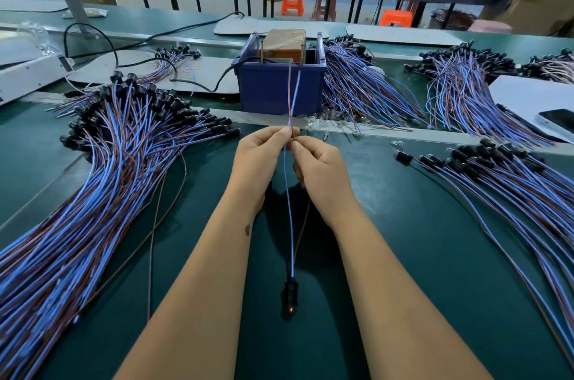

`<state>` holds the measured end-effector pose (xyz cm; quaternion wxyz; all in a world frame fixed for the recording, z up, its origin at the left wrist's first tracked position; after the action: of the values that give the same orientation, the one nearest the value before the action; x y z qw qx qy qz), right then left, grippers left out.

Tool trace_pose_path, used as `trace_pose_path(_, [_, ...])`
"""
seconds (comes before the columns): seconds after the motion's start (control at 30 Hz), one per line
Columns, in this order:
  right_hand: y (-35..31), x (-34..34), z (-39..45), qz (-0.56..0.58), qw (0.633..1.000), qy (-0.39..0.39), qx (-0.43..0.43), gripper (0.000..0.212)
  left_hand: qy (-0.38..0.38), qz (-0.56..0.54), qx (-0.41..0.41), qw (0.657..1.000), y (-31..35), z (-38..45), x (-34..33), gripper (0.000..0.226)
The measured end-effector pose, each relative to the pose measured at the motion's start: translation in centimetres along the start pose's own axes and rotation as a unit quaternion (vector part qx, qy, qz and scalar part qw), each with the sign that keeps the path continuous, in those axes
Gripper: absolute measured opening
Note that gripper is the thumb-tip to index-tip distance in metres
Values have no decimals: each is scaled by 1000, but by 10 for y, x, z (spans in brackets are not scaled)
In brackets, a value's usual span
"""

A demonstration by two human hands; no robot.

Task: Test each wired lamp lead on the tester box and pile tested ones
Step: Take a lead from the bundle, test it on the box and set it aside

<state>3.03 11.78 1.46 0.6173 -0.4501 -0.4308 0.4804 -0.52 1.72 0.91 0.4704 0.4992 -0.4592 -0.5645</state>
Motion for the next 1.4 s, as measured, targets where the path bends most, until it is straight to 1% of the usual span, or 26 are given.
trace_pose_path(0.13, [2,2,0,15,1000,6,-7,34,-41,15,-13,999,2,-1,3,18])
trace_pose_path(0.2, [4,3,0,16,1000,1,-15,37,-45,26,-25,998,3,-1,5,16])
trace_pose_path(0.27, [5,3,0,13,999,-11,-29,35,-35,35,-30,998,3,-1,6,14])
trace_pose_path(0.33, [7,5,1,47,997,-13,-54,32,-6,1,-21,1000,3,0,10,17])
trace_pose_path(0.4, [8,8,2,79,994,-9,-72,25,22,-67,-7,997,3,4,14,21])
trace_pose_path(0.43, [8,10,2,76,995,-12,-69,21,30,-97,-2,995,3,5,15,24])
trace_pose_path(0.47, [8,11,2,59,996,-24,-59,27,36,-121,3,992,3,6,16,26])
trace_pose_path(0.5, [8,11,2,35,997,-43,-44,40,41,-136,5,990,3,7,17,28])
trace_pose_path(0.53, [7,9,1,15,997,-69,-27,52,47,-139,7,989,2,7,17,27])
trace_pose_path(0.57, [6,7,0,10,996,-92,-15,58,54,-133,7,990,0,7,18,26])
trace_pose_path(0.6, [6,6,0,28,994,-109,-9,59,63,-120,7,991,-1,8,20,24])
trace_pose_path(0.63, [5,6,0,61,991,-116,-8,54,71,-106,9,992,-2,9,21,22])
trace_pose_path(0.7, [4,7,0,144,984,-99,-21,32,80,-81,10,993,-5,10,23,18])
trace_pose_path(0.73, [5,9,1,174,981,-78,-27,22,80,-73,5,994,-5,10,24,17])
trace_pose_path(0.77, [7,12,3,197,978,-52,-33,18,78,-67,-5,995,-4,9,24,18])
trace_pose_path(0.83, [11,19,6,232,971,12,-53,23,58,-54,-36,996,1,6,23,20])
trace_pose_path(0.87, [13,24,7,230,970,45,-65,27,30,-40,-53,997,4,5,21,20])
trace_pose_path(0.93, [16,36,10,185,974,98,-87,32,-64,-11,-73,995,9,-1,14,18])
trace_pose_path(1.0, [20,47,11,111,980,121,-110,32,-171,6,-68,983,9,-8,3,18])
trace_pose_path(1.1, [23,59,12,-26,985,113,-124,27,-294,69,-40,952,2,-17,-14,32])
trace_pose_path(1.17, [22,64,12,-135,980,100,-109,21,-343,116,-27,932,-2,-21,-23,44])
trace_pose_path(1.23, [21,70,11,-252,959,87,-91,11,-339,136,-33,930,-2,-22,-27,48])
trace_pose_path(1.3, [20,76,8,-356,927,74,-95,13,-299,146,-41,942,0,-23,-28,47])
trace_pose_path(1.4, [19,83,2,-425,896,56,-121,12,-246,155,-44,956,0,-21,-26,42])
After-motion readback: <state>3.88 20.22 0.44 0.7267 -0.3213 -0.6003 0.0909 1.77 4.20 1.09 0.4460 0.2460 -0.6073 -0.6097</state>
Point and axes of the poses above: each hand's wrist, its own z-axis towards the middle knuckle, its own x-axis out of the back of the hand, y = z × x, the point moved 3 cm from there along z, towards the middle knuckle, and after that the axes turned 2 degrees about -x, right-handed, at the moved point
